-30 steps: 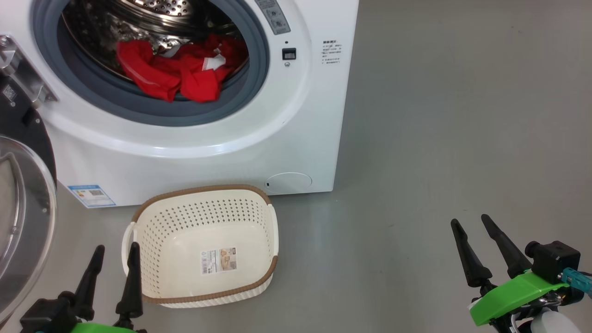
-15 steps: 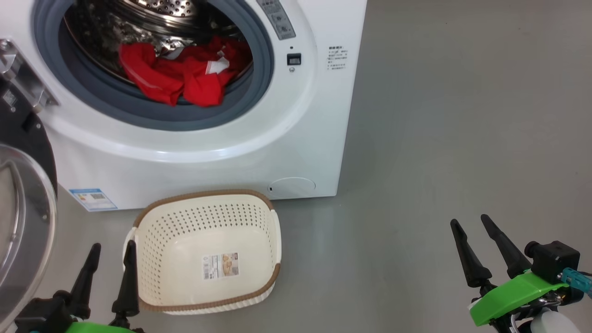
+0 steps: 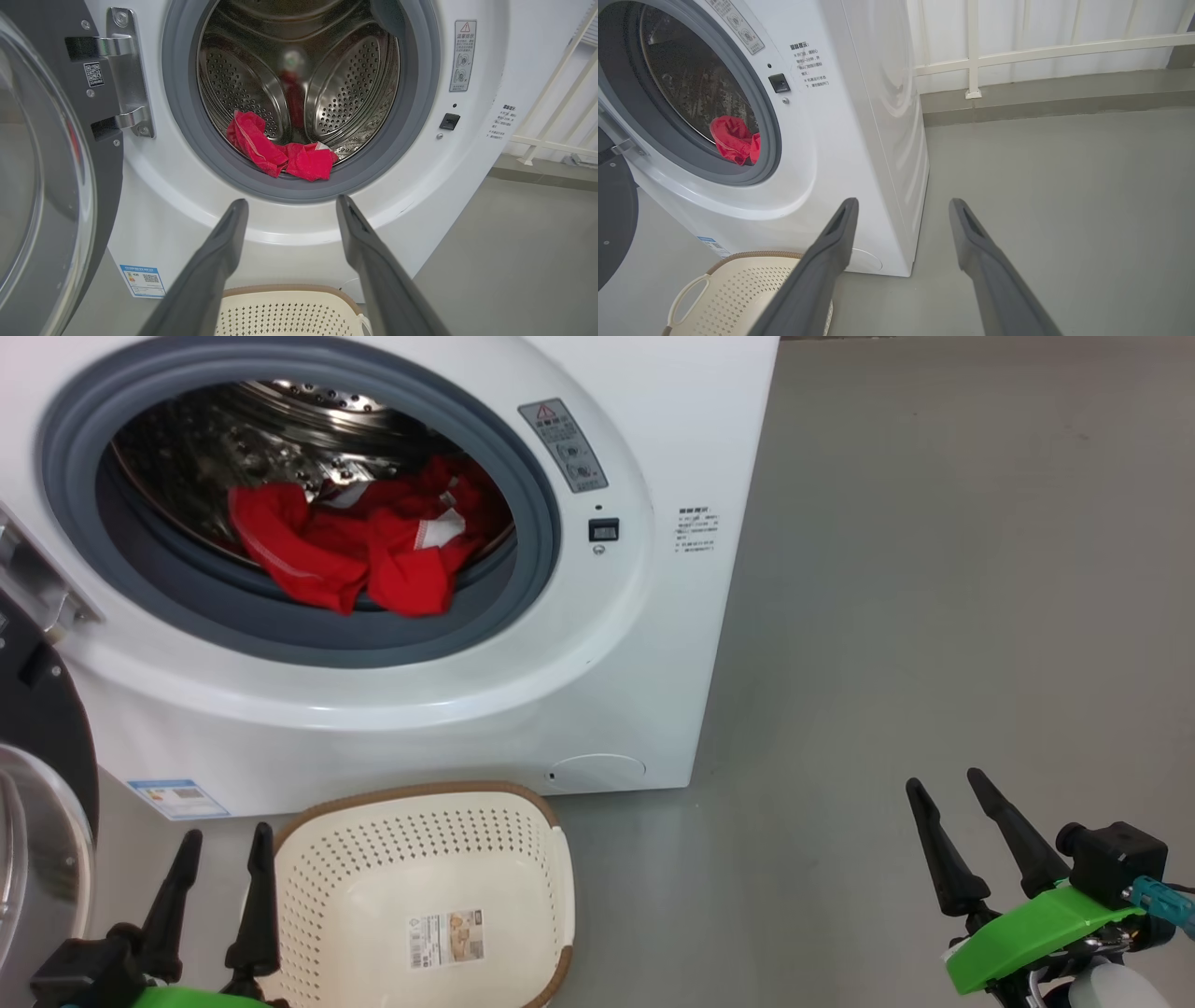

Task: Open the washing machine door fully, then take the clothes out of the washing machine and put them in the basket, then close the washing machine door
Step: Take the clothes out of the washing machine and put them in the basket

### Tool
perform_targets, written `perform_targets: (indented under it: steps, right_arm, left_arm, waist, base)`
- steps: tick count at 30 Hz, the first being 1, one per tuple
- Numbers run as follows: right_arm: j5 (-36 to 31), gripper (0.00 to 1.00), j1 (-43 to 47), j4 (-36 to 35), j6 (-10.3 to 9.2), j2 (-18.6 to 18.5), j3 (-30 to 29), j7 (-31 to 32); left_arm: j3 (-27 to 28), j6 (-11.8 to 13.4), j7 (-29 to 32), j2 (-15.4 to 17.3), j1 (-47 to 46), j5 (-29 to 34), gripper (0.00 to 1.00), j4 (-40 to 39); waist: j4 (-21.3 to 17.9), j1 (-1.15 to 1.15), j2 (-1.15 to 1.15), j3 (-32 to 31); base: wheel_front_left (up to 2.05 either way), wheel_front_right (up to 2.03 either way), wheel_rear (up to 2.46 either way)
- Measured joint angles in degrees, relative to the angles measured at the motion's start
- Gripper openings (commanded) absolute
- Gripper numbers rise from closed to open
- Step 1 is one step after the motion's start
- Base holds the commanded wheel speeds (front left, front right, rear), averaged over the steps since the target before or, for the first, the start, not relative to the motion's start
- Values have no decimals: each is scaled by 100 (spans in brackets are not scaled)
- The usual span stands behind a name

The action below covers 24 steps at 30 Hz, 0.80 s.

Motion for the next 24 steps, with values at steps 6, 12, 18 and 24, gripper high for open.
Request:
perform_targets:
  steps: [6,12,18,24]
  right_arm:
    - [0,100,0,-4,0,2,-4,0]
    - [0,100,1,-4,0,9,-4,0]
    - [-1,100,0,-5,0,15,5,0]
    - [-2,100,-13,-37,0,49,34,0]
  left_arm:
    - [10,0,0,-56,1,57,100,24]
    - [25,0,0,-82,2,58,100,40]
    - [70,0,0,-114,-46,58,100,225]
    - [-24,0,0,-105,-590,107,100,546]
  waist:
    - [40,0,0,-10]
    - [65,0,0,-5]
    - [74,0,0,54]
    - [24,0,0,213]
  base:
    - [21,-21,0]
    - [0,0,0]
    - [0,0,0]
    - [0,0,0]
